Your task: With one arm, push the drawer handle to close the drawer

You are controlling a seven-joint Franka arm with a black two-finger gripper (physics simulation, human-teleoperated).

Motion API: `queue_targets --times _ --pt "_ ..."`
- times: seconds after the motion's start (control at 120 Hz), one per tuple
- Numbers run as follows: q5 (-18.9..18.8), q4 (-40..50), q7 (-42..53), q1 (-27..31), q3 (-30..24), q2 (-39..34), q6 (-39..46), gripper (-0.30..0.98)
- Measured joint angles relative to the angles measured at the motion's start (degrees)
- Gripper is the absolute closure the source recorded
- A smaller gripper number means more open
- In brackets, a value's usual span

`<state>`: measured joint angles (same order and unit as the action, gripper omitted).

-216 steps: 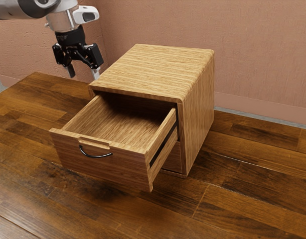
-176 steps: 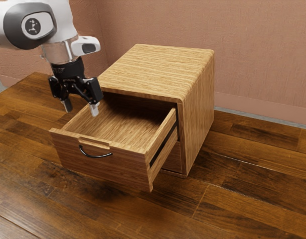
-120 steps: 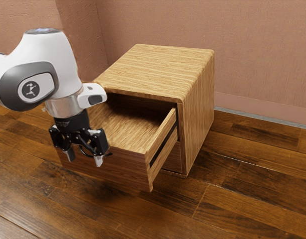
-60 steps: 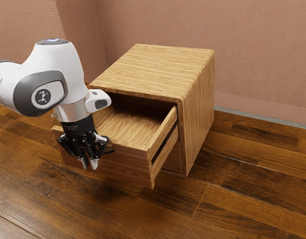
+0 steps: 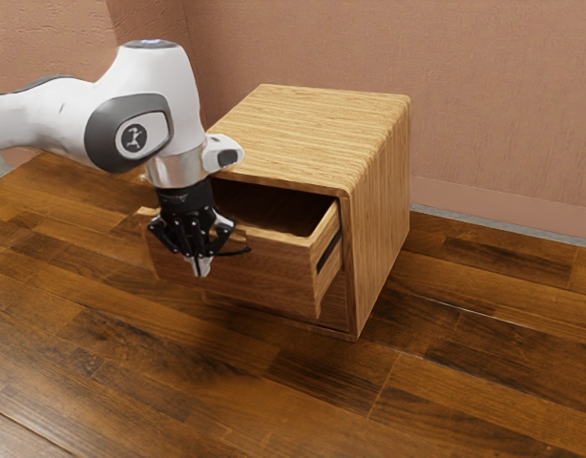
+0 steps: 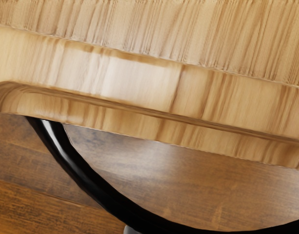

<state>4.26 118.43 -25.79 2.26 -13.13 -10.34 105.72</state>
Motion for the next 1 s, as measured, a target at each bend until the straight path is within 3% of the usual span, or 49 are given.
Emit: queue_targets --times 0.75,0.8,0.867,0.908,1.0 --pt "-7.2 -18.6 0.7 1.9 -0.2 16.6 2.2 0.74" --pt "-6.6 -16.4 0.8 2.2 -0.7 14.8 2.1 0.73" --pt "-2.7 -4.6 0.5 5.4 -4.3 4.7 2.2 0.71" --pt "-0.3 0.0 0.1 4.1 -5.5 -0.2 2.1 0.69" --pt "3.6 0.9 -0.5 2.0 -6.1 -4.9 0.0 0.52"
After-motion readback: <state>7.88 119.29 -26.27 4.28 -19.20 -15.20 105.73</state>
